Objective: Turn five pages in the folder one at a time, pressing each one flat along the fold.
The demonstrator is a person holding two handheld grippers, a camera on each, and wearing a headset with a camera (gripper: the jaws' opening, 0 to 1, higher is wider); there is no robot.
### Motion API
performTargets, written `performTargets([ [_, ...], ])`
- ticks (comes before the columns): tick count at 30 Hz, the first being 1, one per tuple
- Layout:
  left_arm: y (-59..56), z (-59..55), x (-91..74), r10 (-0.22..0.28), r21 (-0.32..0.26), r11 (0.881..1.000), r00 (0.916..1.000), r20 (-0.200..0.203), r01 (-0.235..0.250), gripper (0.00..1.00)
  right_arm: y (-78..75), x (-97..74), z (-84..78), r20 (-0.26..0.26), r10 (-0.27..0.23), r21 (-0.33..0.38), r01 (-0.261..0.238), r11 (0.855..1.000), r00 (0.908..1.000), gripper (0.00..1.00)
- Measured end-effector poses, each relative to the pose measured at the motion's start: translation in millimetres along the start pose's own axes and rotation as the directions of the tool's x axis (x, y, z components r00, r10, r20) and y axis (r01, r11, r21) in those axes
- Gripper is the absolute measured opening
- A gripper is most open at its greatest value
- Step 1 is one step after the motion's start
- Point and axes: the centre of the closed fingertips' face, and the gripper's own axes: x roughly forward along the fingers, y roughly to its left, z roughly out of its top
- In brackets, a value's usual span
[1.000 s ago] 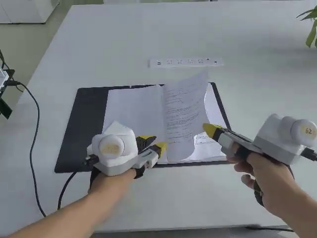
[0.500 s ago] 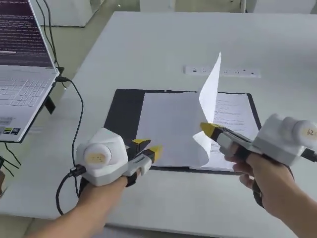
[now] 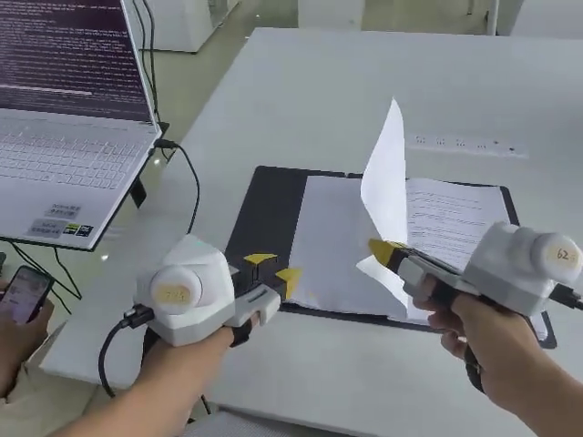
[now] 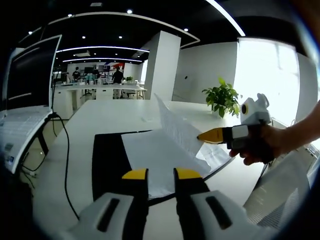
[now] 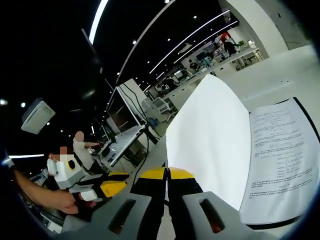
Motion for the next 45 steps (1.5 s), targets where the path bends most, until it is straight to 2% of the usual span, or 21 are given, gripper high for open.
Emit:
performTargets([
  [8,15.6,1.7,-19.2,0.032,-0.019,0.999,0.9994,0.013,-0.032,0.2,-9.9,21.2,-24.0,-0.069,-0.015,-0.005,0.015,1.0,0.9975,0.0],
  [18,27.7,10.8,-33.9,0.05,-0.016,0.999,0.9982,0.034,-0.049,0.19,-21.7,49.5,-58.7,-0.163,-0.026,-0.009,0.025,1.0,0.9862,0.0],
  [22,32.1,9.4,-36.5,0.056,-0.023,0.998,0.9979,0.032,-0.055,0.2,-25.7,59.1,-74.4,-0.215,-0.035,-0.011,0.033,0.999,0.976,0.0],
  [31,33.9,-4.7,-35.1,0.051,-0.017,0.999,0.9987,-0.007,-0.051,0.18,-30.6,74.6,-99.9,-0.274,-0.044,0.015,0.05,0.999,0.9607,0.0],
  [35,32.5,-8.2,-30.0,0.046,-0.015,0.999,0.9988,-0.018,-0.046,0.18,-31.3,81.0,-104.6,-0.286,-0.035,0.009,0.039,0.999,0.9575,0.0],
  [39,31.1,-11.2,-22.4,0.041,-0.01,0.999,0.9986,-0.032,-0.041,0.18,-23.9,81.9,-103.8,-0.283,0.001,0.059,0.016,0.998,0.9592,0.09],
  [40,29.6,-11.9,-19.7,0.036,-0.005,0.999,0.9987,-0.036,-0.036,0.18,-19.9,81.0,-103.2,-0.284,0.024,0.083,0.0,0.997,0.9586,0.12],
  [42,27.0,-12.8,-14.7,0.027,-0.008,1.0,0.9989,-0.039,-0.028,0.18,-11.9,76.8,-96.9,-0.262,0.051,0.1,-0.026,0.995,0.9637,0.16],
  [45,22.9,-14.2,-8.0,0.014,-0.006,1.0,0.999,-0.043,-0.014,0.18,-11.6,69.2,-88.0,-0.245,0.065,0.105,-0.041,0.994,0.9674,0.17],
])
